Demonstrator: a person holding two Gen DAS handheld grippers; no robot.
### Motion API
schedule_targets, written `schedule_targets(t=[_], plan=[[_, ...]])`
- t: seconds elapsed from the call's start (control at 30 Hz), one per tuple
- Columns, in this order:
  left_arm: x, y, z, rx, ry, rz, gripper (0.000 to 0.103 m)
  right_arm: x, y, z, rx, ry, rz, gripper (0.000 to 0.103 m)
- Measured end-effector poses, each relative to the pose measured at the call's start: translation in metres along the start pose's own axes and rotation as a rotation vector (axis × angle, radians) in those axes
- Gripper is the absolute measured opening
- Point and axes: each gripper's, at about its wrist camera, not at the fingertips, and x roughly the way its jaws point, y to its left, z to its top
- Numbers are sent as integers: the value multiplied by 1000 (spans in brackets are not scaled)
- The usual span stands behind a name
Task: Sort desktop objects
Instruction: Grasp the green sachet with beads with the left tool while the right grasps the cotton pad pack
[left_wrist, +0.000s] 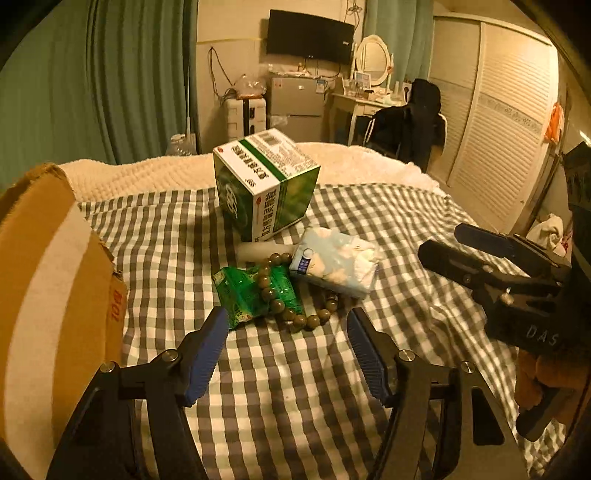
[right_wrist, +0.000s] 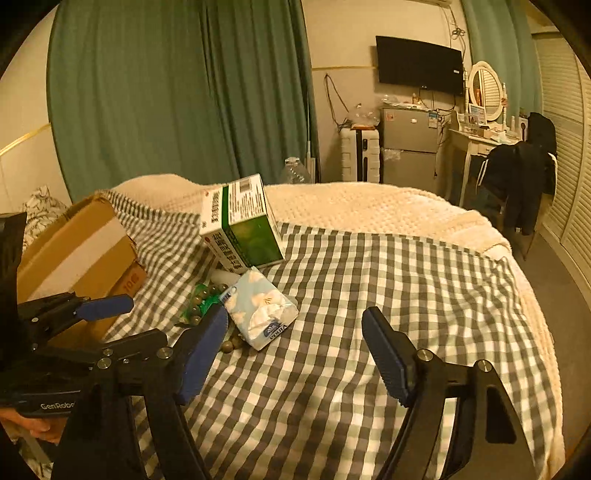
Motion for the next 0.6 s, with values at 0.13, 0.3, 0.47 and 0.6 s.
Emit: schedule_targets(t=[0.13, 0.3, 0.47, 0.6], plan=[[15, 1, 0, 10, 23, -3, 69, 22, 2, -1, -39, 43, 15, 75], [30, 2, 0, 14, 46, 1, 69, 46, 4, 5, -42, 64, 53, 75], [45, 5, 0, 2, 59, 21, 69, 77, 8, 2, -38, 130, 54, 75], [60, 6, 2, -18, 64, 4, 69, 87, 3, 0, 17, 154, 129, 74]])
